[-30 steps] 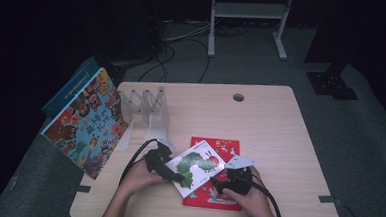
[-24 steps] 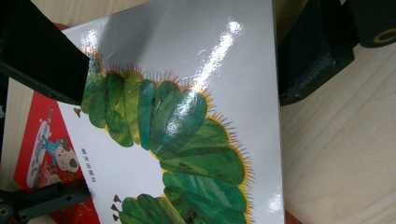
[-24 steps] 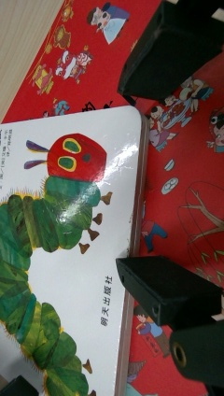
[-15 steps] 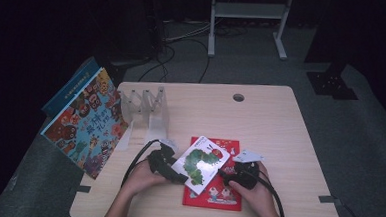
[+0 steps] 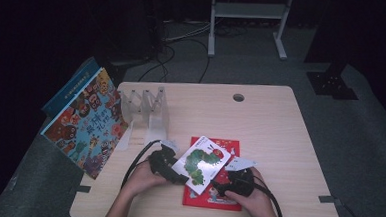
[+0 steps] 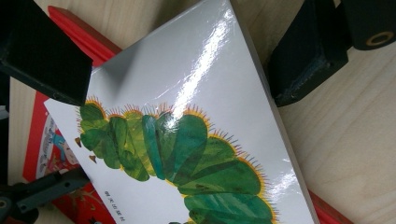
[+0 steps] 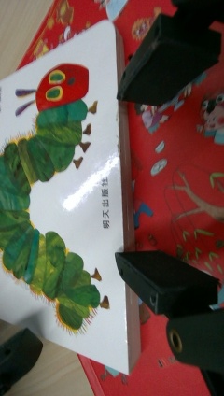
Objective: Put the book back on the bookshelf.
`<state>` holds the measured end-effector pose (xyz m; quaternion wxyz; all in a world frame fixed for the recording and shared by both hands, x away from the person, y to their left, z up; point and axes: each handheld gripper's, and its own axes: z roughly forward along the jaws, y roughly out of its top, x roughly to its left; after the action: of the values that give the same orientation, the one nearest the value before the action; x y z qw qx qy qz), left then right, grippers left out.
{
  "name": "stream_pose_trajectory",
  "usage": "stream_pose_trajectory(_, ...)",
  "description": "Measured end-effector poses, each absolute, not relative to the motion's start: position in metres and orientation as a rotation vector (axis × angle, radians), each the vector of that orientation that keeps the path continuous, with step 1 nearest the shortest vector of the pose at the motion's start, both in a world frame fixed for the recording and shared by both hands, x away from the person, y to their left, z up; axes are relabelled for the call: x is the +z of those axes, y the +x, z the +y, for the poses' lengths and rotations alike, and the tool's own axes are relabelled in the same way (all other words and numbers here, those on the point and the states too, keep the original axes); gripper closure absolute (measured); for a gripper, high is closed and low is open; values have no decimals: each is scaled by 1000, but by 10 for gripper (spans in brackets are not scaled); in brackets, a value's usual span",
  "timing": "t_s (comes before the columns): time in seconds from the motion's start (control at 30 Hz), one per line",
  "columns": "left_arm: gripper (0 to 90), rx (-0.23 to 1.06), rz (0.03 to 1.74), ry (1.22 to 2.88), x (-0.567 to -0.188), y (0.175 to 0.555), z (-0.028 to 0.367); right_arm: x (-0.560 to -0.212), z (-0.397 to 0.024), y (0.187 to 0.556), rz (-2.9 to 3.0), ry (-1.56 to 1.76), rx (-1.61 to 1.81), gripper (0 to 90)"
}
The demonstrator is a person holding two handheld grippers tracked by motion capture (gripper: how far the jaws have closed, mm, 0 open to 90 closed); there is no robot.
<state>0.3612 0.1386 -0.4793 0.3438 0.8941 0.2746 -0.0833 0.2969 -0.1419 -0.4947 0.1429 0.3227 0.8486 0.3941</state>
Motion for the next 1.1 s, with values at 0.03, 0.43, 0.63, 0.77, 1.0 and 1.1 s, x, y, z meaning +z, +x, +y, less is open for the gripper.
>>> stream_pose_trajectory(0.03, 57, -211, 719, 2324, -479, 361, 139, -495, -140, 296, 2450, 926, 1135, 157)
stream_pose_trajectory(0.43, 30, -165, 778, 2353, -477, 363, 139, -500, -120, 288, 2408, 913, 1183, 117)
stream_pose_trajectory(0.63, 34, -165, 777, 2307, -470, 364, 142, -500, -119, 288, 2399, 920, 1180, 115)
stream_pose_trajectory(0.77, 41, -136, 757, 2262, -459, 361, 144, -500, -118, 287, 2395, 927, 1176, 113)
stream_pose_trajectory(1.0, 61, -89, 657, 2195, -433, 350, 143, -501, -118, 287, 2392, 930, 1173, 109)
stream_pose_trajectory(1.1, 98, -50, 619, 2186, -425, 345, 141, -501, -117, 287, 2389, 935, 1171, 108)
